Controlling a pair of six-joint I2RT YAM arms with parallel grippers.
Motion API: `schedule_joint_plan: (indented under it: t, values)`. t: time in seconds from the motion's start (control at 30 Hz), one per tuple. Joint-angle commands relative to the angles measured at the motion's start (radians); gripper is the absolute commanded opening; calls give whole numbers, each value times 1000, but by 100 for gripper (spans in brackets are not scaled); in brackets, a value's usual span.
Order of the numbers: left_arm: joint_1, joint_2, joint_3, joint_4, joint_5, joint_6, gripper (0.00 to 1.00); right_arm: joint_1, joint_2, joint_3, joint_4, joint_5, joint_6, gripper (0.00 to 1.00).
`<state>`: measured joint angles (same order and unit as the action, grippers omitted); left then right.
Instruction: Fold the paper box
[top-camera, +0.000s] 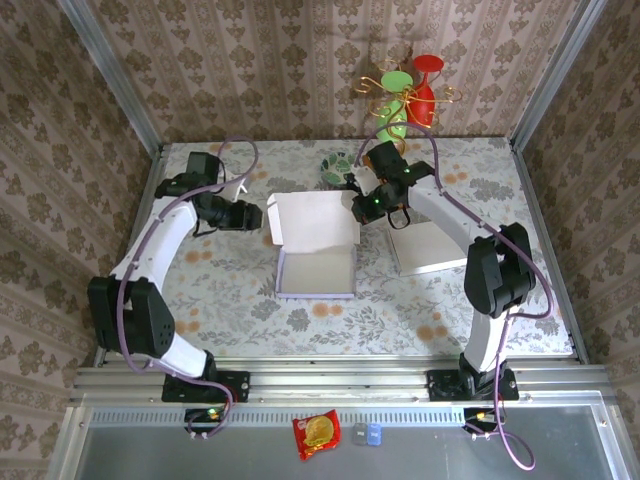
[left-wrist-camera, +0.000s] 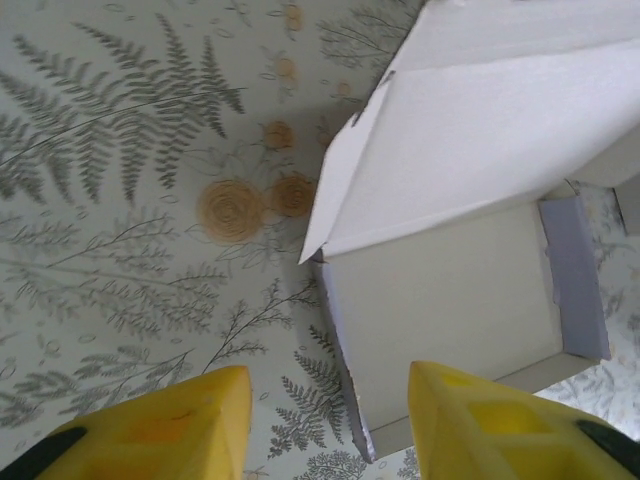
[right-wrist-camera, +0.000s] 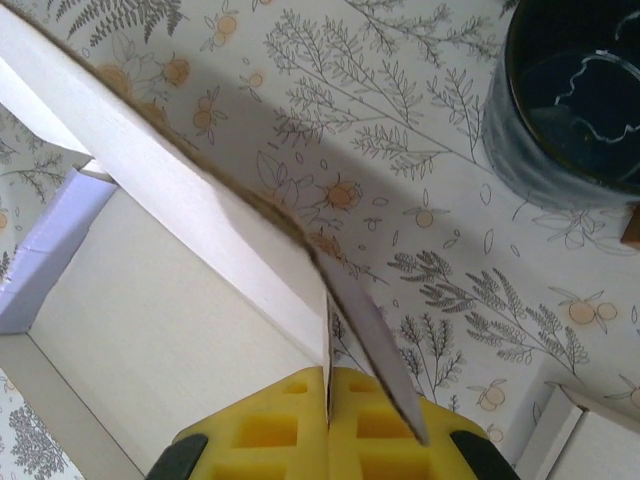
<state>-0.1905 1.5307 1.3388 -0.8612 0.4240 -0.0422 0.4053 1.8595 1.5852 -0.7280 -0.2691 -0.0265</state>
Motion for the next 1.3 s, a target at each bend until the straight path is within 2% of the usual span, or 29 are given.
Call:
schedule_joint_plan:
  t: [0.0,0.23,0.43,0.63,0.93,1.27]
  values:
    - [-15,25,34,-19,54,103,48,7,-42,-32,24,-25,-4,0]
    - [-6,95,60,43,5,168,49,10,-43,-40,25,-27,-9,0]
    - [13,200,98,107,122,172,52,9,-36,-34,23,-31,-7,0]
    - [13,253,151,128,127,163,50,9,-30,-28,21,-35,-7,0]
    - [-24,300,190,91,152,173,38,10,-17,-17,19,-39,-6,0]
    - [-26,310,205,55,111,165,17,9,-1,2,14,-32,2,0]
